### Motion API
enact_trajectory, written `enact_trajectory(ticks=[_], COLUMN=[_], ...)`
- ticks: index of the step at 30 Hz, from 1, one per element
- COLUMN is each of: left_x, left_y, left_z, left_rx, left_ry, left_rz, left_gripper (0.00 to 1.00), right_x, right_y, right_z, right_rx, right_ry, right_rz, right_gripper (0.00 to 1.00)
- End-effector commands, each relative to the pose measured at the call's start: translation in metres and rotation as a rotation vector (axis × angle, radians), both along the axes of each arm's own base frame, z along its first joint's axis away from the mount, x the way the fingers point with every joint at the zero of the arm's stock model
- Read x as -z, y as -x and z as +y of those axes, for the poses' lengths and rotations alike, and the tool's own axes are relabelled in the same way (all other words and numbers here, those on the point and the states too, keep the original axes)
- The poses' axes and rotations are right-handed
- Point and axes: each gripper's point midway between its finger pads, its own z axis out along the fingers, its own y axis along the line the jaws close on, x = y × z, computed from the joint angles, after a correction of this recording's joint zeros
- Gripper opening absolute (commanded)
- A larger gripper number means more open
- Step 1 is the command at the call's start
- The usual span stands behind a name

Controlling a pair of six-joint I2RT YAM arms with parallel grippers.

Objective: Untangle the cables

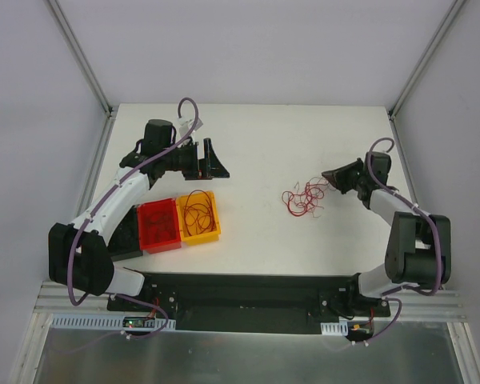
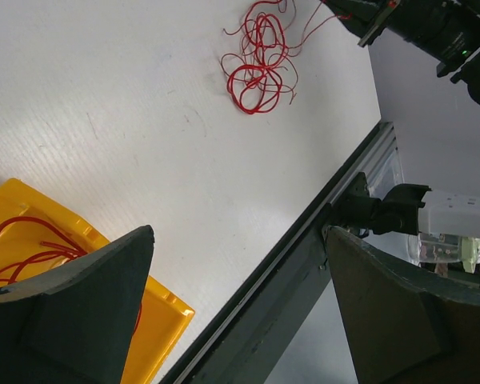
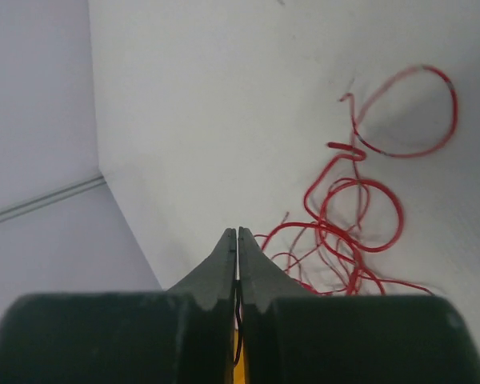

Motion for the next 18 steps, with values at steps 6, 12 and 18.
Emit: enact_trajectory(ticks=[6,12,18], left_x=[-0.01,-0.015,-0.013], left_y=[0.005,0.005,0.003], left_z=[-0.004,-0.003,0.0], left_rx=[0.031,0.025,0.006], left_ry=[0.012,0.014,-0.004], left_rz=[-0.058,-0.07,-0.082], left_gripper=[0.87,0.87,0.87], right_x=[-0.23,-0.352,-0.426], right_y=[-0.037,0.0,0.033], right_z=[-0.046,-0.046,-0.009], right_rx=[0.049,0.079,-0.004], right_ry=[0.31,0.453,0.504], right_rz=[-0.45,-0.672,-0.87], right_gripper=[0.0,0.0,0.0])
